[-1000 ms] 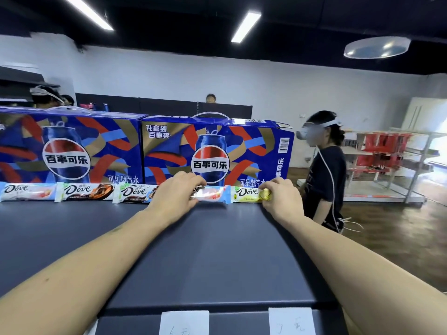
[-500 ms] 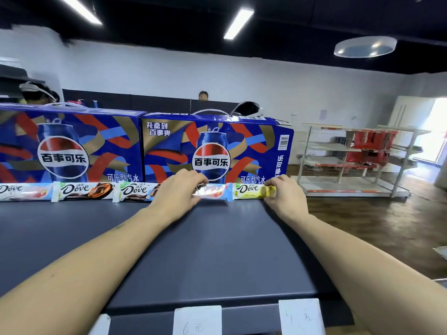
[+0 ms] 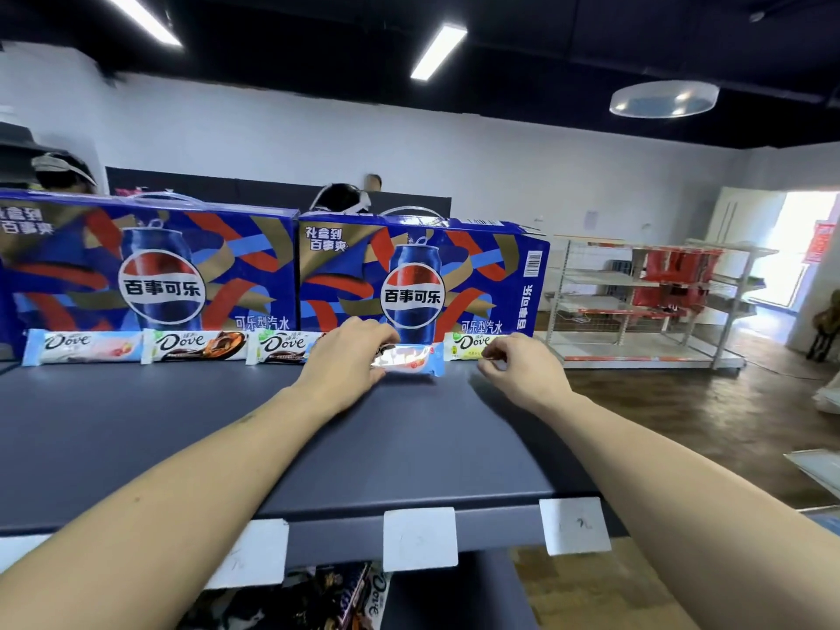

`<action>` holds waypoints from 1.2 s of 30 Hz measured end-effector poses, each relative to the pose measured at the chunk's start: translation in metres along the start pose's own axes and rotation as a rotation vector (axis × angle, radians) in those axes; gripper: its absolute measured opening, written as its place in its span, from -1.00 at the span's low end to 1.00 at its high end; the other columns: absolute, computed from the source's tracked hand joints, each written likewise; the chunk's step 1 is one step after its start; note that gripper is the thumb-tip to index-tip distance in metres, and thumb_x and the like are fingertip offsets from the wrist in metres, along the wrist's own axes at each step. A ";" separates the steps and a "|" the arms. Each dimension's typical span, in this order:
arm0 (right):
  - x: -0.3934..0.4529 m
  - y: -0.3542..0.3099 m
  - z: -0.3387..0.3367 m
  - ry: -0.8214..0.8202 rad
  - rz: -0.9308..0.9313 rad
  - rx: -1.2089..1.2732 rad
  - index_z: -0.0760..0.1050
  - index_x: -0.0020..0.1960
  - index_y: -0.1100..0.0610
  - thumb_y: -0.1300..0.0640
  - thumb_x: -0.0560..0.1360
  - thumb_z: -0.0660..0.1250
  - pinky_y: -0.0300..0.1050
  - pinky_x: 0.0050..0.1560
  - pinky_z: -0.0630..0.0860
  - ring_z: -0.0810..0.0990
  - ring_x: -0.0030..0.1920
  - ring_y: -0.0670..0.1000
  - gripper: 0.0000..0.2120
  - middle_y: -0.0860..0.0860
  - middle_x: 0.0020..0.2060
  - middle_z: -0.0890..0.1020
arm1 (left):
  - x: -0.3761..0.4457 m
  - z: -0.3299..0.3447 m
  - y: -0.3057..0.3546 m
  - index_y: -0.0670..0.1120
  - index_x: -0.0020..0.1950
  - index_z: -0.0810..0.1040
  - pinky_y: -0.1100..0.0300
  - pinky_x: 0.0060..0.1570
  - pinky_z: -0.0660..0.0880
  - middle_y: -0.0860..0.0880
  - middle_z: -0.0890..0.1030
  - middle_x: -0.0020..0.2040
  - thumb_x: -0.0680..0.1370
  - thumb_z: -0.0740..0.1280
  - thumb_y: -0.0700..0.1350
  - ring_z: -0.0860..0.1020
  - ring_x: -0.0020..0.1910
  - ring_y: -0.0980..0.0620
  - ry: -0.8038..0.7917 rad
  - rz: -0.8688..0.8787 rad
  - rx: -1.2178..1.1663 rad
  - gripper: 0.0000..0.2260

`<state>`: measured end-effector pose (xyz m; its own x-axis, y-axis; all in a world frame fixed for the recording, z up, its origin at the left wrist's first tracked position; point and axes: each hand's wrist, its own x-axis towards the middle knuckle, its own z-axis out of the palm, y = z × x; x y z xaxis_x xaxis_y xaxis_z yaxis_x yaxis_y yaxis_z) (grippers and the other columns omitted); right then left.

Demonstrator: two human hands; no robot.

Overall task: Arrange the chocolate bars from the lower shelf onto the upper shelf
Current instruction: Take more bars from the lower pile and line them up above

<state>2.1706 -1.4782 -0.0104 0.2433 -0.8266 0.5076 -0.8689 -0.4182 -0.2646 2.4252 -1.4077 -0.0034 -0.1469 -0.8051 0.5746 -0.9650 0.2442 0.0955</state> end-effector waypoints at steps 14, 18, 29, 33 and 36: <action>-0.082 -0.094 -0.017 -0.092 -0.106 0.054 0.61 0.05 0.02 -0.03 0.54 0.30 -0.04 -0.04 0.55 0.59 -0.01 0.04 -0.80 -0.03 0.00 0.66 | -0.096 -0.069 0.024 -0.02 0.23 0.51 0.13 0.09 0.40 0.00 0.57 0.15 0.48 0.40 -0.17 0.45 0.16 -0.04 0.051 -0.022 0.020 -0.67; -0.103 -0.117 -0.021 -0.104 -0.104 0.074 0.61 0.08 0.04 -0.02 0.54 0.29 -0.05 0.00 0.54 0.59 0.04 0.05 -0.79 -0.01 0.04 0.66 | -0.128 -0.093 0.017 -0.02 0.23 0.51 0.11 0.09 0.41 0.00 0.56 0.17 0.48 0.39 -0.18 0.45 0.19 -0.04 0.047 -0.053 0.040 -0.67; -0.120 -0.196 -0.009 -0.143 -0.090 0.087 0.59 0.13 0.04 -0.06 0.56 0.27 -0.06 0.04 0.52 0.57 0.09 0.07 -0.74 0.01 0.09 0.62 | -0.184 -0.138 -0.047 0.01 0.28 0.49 0.12 0.08 0.45 0.04 0.54 0.19 0.48 0.38 -0.20 0.43 0.20 0.01 0.039 -0.172 0.051 -0.62; -0.111 -0.225 0.002 -0.155 -0.073 0.055 0.56 0.23 0.05 -0.09 0.58 0.23 -0.05 0.07 0.51 0.56 0.15 0.09 -0.67 0.03 0.16 0.61 | -0.185 -0.145 -0.083 0.02 0.27 0.50 0.09 0.10 0.47 0.04 0.55 0.20 0.48 0.37 -0.22 0.44 0.21 0.01 0.056 -0.171 0.040 -0.62; -0.101 -0.246 0.016 -0.172 -0.050 0.042 0.55 0.27 0.04 -0.11 0.58 0.20 -0.01 0.15 0.51 0.54 0.23 0.10 -0.63 0.03 0.24 0.59 | -0.184 -0.151 -0.117 0.01 0.25 0.51 0.14 0.05 0.45 0.04 0.56 0.19 0.48 0.36 -0.23 0.45 0.19 0.01 0.049 -0.141 0.060 -0.64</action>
<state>2.3669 -1.2977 -0.0090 0.3590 -0.8551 0.3741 -0.8360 -0.4728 -0.2785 2.5980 -1.2064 0.0026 0.0000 -0.8015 0.5980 -0.9868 0.0968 0.1298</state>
